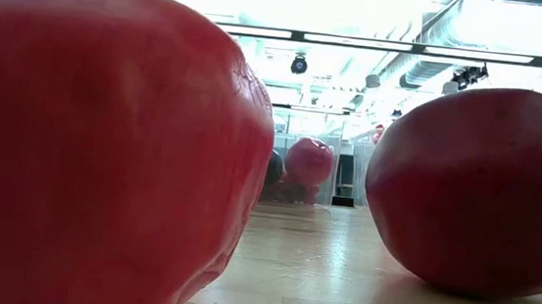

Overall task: Pick & Place Food Item
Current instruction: Put the blue tuna can into the gray bin

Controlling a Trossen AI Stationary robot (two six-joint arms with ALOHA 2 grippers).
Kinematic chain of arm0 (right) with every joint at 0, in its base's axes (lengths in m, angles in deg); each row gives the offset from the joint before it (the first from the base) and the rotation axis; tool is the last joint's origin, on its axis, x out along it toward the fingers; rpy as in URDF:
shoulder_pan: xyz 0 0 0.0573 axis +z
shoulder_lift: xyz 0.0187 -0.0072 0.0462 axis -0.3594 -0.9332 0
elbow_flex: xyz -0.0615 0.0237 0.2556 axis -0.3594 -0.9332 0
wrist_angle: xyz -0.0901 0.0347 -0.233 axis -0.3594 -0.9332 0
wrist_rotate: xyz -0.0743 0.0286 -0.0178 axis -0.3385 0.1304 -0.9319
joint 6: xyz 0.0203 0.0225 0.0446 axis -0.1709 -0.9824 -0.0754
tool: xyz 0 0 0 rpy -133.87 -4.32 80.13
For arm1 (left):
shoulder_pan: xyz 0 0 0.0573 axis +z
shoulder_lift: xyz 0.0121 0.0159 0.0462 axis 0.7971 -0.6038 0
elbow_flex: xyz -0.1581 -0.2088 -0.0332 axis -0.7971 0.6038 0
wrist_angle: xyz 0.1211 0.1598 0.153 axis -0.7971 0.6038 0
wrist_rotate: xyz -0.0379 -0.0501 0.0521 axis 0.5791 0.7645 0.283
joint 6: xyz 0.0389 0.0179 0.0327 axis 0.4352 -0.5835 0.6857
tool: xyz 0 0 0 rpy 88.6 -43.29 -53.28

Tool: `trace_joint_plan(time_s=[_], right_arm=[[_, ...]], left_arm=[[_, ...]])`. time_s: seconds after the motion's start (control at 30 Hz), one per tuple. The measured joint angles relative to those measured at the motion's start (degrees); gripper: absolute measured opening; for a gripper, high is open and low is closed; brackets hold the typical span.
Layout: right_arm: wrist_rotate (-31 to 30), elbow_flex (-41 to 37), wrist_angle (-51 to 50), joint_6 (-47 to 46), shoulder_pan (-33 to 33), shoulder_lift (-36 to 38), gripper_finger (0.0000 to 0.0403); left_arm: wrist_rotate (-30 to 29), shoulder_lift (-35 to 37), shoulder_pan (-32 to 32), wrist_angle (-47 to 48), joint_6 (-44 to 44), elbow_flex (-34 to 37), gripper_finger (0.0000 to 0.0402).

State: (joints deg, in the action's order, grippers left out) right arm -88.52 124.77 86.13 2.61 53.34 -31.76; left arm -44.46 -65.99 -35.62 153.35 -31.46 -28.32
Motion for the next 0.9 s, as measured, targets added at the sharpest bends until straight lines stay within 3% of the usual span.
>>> trace_joint_plan(time_s=[0.33, 0.57, 0.9], right_arm=[[-0.01, 0.00, -0.10, 0.32, -0.02, 0.00, 0.0339], [-0.01, 0.00, -0.15, 0.39, -0.02, 0.00, 0.0339], [-0.01, 0.00, -0.15, 0.19, -0.02, 0.00, 0.0339]], left_arm=[[-0.24, 0.00, -2.00, 0.09, 4.48, 0.00, 0.0191], [-0.63, 0.02, -5.19, -0.40, -2.40, 1.47, 0.0191], [-2.35, -0.07, -5.77, -0.07, 0.42, 1.64, 0.0193]])
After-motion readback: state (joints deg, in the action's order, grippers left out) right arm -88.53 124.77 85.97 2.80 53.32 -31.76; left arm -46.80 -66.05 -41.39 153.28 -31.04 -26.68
